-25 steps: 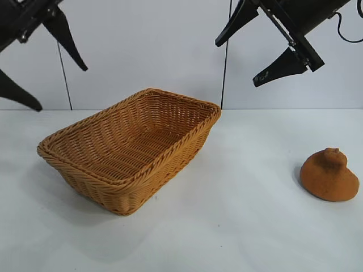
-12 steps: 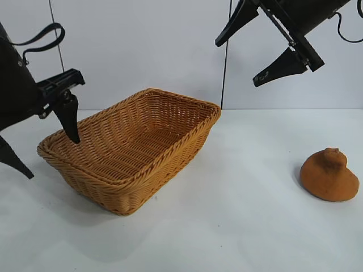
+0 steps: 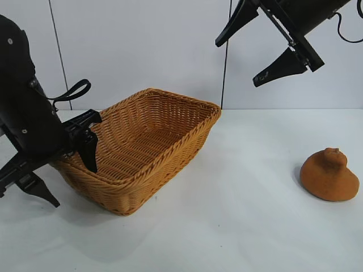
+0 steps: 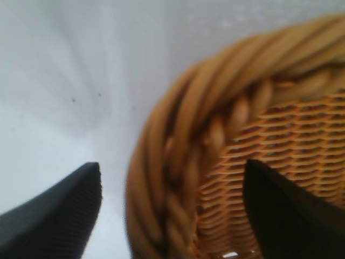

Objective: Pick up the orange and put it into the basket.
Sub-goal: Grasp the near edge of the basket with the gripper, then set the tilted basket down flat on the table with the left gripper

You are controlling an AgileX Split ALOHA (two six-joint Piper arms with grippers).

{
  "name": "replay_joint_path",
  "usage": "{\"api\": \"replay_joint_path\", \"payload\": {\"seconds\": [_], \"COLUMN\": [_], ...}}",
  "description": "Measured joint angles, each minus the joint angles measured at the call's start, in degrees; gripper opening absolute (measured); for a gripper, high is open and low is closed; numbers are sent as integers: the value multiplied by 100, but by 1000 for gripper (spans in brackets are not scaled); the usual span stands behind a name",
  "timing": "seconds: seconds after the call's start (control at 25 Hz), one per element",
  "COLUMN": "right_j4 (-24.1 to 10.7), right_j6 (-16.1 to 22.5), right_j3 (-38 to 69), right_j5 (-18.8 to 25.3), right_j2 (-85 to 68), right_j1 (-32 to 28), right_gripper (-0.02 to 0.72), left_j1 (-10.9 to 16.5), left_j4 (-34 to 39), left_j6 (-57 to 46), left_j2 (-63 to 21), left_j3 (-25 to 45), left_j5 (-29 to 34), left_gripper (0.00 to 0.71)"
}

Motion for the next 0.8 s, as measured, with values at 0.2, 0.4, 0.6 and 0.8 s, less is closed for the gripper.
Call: {"api": "replay_joint_path", "payload": {"seconds": [0.2, 0.4, 0.6, 0.8], "right_j4": [0, 0, 0, 0], "right_j6": [0, 0, 0, 0], "right_j3": [0, 0, 0, 0], "right_j5": [0, 0, 5, 23], "right_j2": [0, 0, 0, 0], "right_j1": [0, 0, 0, 0], "right_gripper": [611, 611, 611, 611], "left_j1": [0, 189, 597, 719], "left_j4": [-35, -138, -358, -605], "left_j6": [-19, 366, 1837, 3249], "left_j2": [0, -157, -122, 202], "left_j3": [0, -281, -1222, -2238], "left_j5": [76, 429, 1295, 2138], "left_gripper": [118, 94, 94, 94]}}
